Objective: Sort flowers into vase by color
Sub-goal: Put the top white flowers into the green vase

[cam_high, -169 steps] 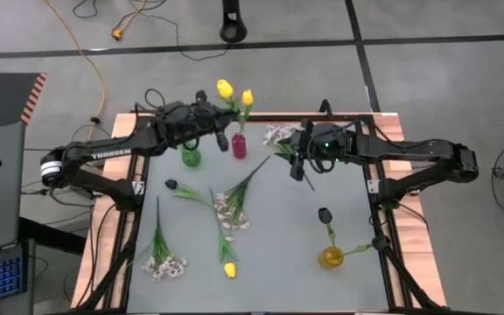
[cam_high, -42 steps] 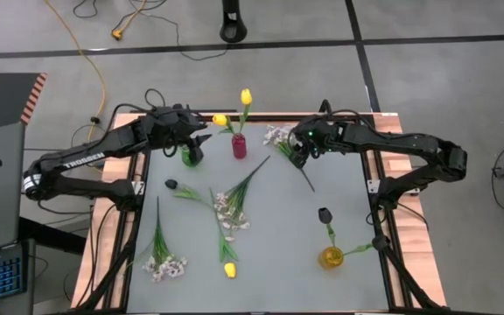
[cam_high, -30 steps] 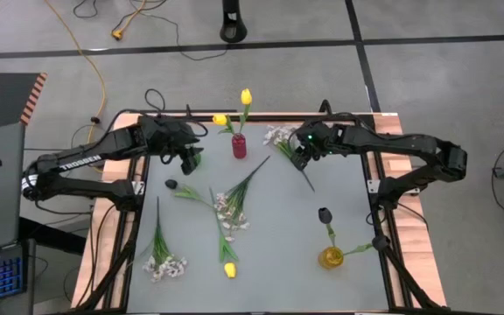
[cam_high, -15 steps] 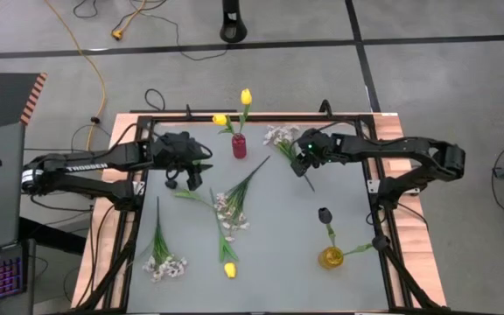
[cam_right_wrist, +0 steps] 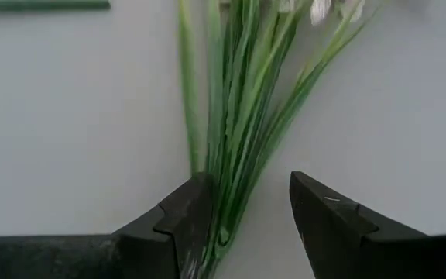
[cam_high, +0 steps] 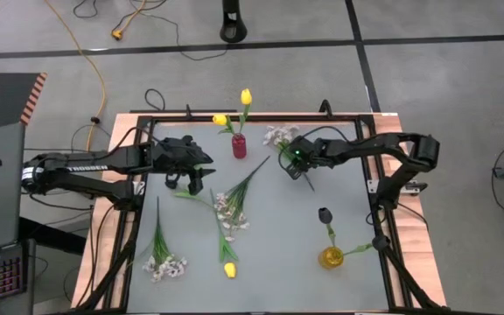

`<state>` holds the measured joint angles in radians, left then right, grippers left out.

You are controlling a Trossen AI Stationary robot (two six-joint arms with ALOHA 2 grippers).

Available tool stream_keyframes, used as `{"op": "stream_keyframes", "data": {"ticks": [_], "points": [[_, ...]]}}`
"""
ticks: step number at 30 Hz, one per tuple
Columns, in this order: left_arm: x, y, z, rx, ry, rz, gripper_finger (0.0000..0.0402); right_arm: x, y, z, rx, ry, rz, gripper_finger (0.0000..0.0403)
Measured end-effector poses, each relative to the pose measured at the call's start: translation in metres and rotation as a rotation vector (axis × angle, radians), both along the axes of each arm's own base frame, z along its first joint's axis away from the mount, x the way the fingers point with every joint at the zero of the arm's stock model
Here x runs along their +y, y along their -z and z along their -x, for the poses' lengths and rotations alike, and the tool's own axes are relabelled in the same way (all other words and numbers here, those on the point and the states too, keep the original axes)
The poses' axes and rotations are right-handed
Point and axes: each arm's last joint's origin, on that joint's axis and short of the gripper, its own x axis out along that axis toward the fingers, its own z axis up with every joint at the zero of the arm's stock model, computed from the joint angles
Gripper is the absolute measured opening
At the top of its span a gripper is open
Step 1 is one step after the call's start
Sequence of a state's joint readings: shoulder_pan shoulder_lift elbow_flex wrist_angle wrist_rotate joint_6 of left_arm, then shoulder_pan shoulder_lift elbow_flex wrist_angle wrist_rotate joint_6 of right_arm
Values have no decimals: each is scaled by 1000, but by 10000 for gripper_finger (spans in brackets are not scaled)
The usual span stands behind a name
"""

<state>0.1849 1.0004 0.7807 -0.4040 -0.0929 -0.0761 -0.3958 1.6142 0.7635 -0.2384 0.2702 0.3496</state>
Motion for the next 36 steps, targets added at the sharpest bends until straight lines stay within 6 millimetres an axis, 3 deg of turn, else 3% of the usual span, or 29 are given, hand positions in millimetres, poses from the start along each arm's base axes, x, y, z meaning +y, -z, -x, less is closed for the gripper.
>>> {"op": "stream_keyframes", "data": {"ticks": [10,21,23,27,36], "points": [[0,-1,-1,-8,2,-2,140,-1,13,-4,26,-3,-14,191],[0,-1,-1,-11,-5,7,140,1,7,-2,4,-22,-37,43],[0,-1,-1,-16,-18,24,140,2,4,-1,8,-27,-40,31],[0,-1,-1,-18,-20,33,140,5,-12,7,-5,-29,-36,31],[-6,-7,-6,-91,15,24,140,15,-76,31,-208,-32,55,39]]}}
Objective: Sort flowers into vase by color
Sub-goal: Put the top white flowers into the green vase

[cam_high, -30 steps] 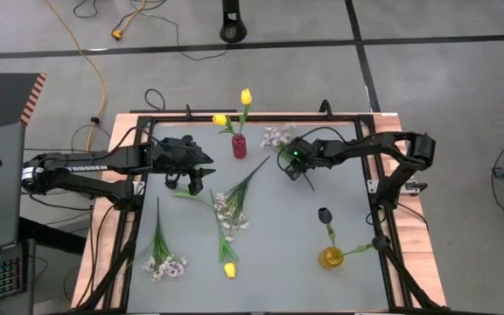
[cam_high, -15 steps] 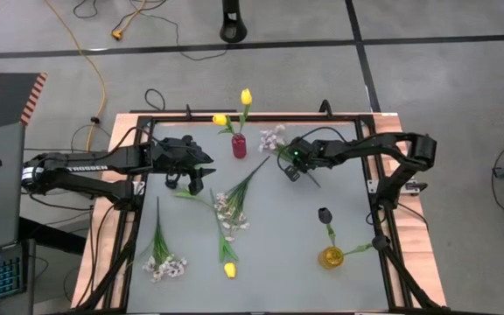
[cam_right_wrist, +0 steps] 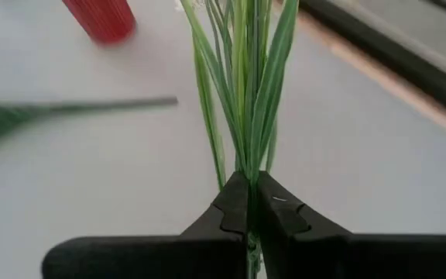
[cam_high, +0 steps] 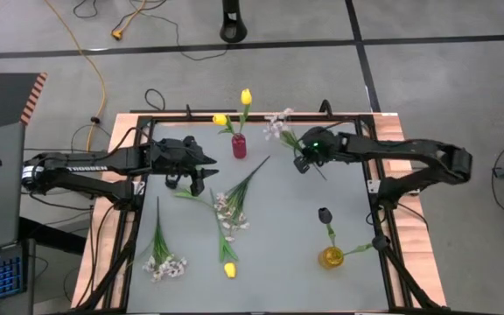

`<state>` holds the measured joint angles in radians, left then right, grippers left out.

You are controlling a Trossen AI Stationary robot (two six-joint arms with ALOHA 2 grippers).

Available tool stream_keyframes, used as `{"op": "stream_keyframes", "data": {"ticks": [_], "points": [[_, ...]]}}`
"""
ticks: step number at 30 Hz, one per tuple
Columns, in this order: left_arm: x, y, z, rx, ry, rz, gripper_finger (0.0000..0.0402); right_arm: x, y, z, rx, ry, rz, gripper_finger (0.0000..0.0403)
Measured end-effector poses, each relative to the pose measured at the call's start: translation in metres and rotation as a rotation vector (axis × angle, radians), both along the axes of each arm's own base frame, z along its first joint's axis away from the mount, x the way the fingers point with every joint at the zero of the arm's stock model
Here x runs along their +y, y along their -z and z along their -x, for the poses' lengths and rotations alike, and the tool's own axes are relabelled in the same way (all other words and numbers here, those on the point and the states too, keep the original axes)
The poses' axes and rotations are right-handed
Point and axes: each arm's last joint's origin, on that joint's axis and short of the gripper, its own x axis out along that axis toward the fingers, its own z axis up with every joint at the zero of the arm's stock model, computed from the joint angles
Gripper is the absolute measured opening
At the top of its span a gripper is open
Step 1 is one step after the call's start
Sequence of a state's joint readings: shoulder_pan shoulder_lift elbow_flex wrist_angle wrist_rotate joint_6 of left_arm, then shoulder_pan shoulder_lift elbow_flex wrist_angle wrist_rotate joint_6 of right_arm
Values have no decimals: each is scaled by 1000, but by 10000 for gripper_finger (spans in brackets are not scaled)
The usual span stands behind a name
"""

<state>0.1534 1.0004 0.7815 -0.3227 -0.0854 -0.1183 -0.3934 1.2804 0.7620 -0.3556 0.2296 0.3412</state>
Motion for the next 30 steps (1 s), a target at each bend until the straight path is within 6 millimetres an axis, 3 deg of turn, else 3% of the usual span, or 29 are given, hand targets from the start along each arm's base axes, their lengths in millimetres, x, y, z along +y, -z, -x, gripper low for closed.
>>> {"op": "stream_keyframes", "data": {"ticks": [9,15,21,30], "points": [[-14,-8,-11,-118,69,-14,140,14,-56,34,-249,1,105,38],[-22,-4,-35,-196,106,-21,140,25,-86,49,-444,-29,172,38],[-23,1,-66,-348,114,-34,140,42,-104,48,-604,-125,202,39],[-22,10,-98,-564,107,-55,140,70,-115,29,-720,-319,273,39]]}}
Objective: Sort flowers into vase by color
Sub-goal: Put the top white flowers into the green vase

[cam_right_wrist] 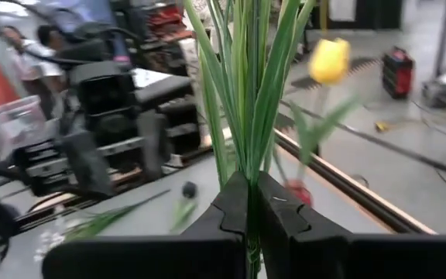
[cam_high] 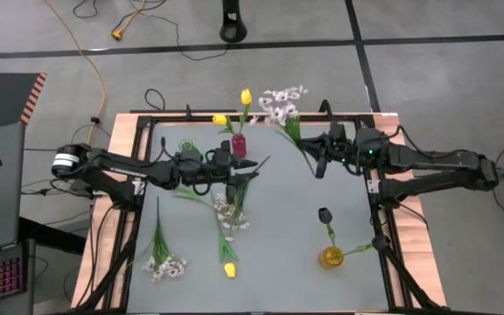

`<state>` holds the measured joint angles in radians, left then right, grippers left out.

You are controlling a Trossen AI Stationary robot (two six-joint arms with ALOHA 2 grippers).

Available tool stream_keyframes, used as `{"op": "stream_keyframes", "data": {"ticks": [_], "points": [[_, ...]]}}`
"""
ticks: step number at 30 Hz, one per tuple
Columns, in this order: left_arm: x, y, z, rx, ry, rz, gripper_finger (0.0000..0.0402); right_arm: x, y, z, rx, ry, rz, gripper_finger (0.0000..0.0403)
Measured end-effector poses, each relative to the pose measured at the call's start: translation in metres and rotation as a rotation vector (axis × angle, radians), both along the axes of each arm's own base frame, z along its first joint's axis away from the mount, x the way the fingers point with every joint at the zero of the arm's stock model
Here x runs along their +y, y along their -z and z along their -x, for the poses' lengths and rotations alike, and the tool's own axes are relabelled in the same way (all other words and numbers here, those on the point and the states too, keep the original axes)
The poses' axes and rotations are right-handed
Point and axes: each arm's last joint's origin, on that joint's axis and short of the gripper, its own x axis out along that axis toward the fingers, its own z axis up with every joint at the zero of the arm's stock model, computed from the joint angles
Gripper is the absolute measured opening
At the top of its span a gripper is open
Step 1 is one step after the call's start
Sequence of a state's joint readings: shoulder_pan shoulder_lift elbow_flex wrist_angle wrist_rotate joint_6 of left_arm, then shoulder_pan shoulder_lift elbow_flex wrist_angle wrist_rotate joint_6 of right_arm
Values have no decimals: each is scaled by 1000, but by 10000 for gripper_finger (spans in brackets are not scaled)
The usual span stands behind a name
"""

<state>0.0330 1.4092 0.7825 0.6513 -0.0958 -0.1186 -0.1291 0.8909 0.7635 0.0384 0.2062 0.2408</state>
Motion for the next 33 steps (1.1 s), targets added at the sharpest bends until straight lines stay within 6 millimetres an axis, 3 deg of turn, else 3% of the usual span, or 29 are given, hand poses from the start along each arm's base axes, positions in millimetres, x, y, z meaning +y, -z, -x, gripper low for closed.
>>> {"op": "stream_keyframes", "data": {"ticks": [6,13,33], "points": [[0,7,-12,-81,-2,-3,140,16,3,-20,-15,-89,97,40],[1,14,-15,-62,-4,-10,140,28,12,-43,-19,-145,167,40],[1,10,-15,-77,-8,-49,140,31,47,-84,32,-161,169,40]]}}
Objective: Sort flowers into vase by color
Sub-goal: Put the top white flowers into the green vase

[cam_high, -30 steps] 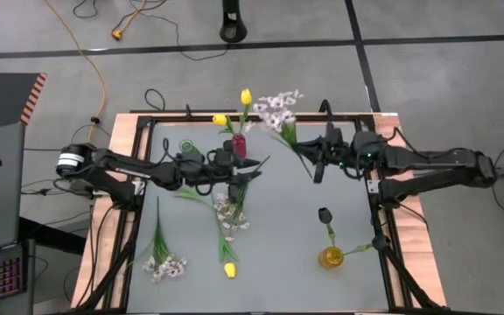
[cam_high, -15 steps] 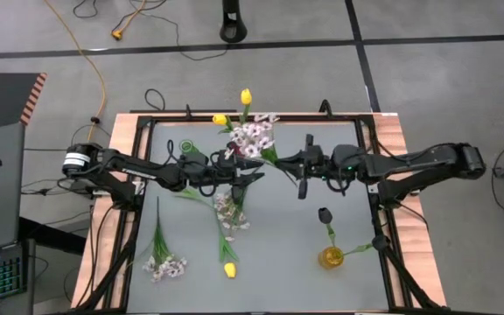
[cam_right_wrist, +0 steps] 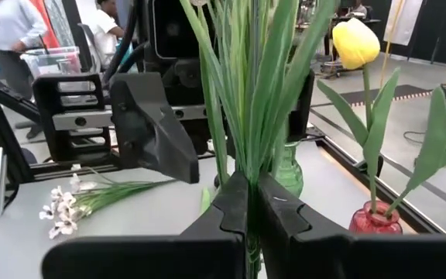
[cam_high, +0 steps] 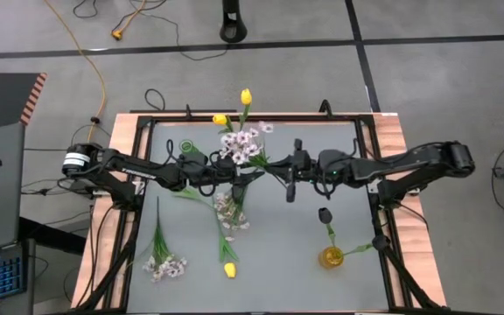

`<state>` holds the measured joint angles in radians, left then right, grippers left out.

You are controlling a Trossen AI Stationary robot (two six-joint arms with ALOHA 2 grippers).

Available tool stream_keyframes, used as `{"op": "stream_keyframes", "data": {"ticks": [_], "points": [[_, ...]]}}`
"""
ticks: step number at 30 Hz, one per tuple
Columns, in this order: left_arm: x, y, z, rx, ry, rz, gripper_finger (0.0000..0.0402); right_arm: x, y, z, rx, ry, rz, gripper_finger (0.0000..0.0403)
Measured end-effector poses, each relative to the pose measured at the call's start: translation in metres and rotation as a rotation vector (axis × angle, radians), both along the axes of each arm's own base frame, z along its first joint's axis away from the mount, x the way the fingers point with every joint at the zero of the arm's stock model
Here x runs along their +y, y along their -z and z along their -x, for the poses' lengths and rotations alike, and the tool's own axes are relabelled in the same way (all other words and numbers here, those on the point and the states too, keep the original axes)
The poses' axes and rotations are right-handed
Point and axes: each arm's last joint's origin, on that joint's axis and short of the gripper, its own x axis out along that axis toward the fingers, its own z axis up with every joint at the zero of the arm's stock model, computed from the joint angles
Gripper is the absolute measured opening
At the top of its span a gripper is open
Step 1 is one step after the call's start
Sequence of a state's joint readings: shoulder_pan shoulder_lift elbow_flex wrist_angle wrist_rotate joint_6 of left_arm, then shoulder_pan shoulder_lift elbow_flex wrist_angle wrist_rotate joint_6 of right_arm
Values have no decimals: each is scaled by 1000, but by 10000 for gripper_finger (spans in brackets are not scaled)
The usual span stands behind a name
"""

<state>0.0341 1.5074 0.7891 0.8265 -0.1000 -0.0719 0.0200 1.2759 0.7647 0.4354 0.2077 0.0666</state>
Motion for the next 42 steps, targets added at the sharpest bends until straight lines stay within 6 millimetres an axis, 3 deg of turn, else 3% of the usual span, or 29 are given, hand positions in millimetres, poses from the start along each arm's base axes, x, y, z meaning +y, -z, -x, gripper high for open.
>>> {"op": "stream_keyframes", "data": {"ticks": [27,42], "points": [[0,-5,1,-47,-19,4,133,8,3,-4,-12,-27,-3,40],[0,-5,1,-46,-21,-18,9,5,2,-4,-16,-16,-5,42]]}}
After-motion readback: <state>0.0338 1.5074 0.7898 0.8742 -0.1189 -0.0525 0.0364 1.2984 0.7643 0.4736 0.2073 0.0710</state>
